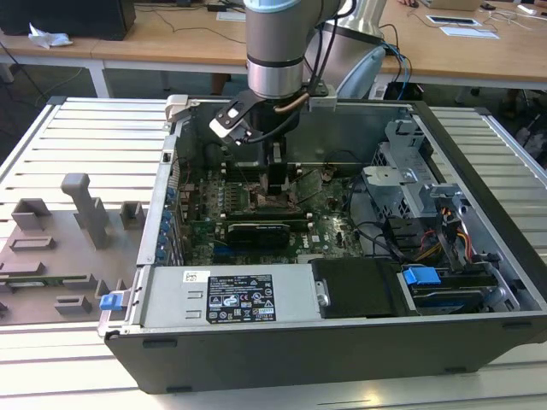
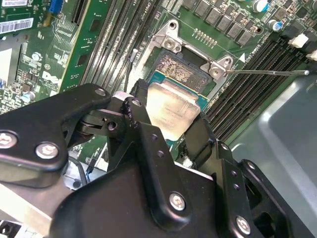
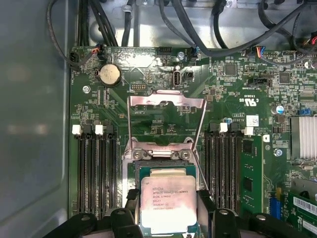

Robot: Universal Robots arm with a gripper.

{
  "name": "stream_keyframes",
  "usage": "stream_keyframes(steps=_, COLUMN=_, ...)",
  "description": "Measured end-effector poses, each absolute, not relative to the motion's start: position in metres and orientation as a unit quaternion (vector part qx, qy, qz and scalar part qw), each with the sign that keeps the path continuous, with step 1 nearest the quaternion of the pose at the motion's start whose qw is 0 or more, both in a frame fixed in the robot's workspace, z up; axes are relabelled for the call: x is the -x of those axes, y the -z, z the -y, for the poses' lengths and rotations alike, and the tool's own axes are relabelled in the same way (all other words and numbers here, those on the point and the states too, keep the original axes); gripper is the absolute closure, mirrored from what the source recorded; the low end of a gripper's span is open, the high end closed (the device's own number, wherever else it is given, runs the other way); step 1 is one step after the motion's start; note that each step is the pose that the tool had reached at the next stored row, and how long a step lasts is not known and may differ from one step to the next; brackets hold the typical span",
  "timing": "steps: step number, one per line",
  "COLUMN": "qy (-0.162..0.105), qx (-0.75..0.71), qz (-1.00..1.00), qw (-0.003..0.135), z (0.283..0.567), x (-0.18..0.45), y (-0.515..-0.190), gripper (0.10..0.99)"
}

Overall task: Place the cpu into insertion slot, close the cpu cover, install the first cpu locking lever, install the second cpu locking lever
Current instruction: 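Place the cpu into insertion slot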

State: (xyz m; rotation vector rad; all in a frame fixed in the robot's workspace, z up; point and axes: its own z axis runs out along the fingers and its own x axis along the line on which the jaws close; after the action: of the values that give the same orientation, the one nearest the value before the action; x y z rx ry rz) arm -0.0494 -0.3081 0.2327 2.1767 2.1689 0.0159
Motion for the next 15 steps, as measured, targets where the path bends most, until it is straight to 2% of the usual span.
stream_keyframes(steps=15, qy=-0.005, qx=-0.708, qz=-0.705, qw=0.034, z=0.3079, x=0.0502, y=-0.2246, gripper=0.541)
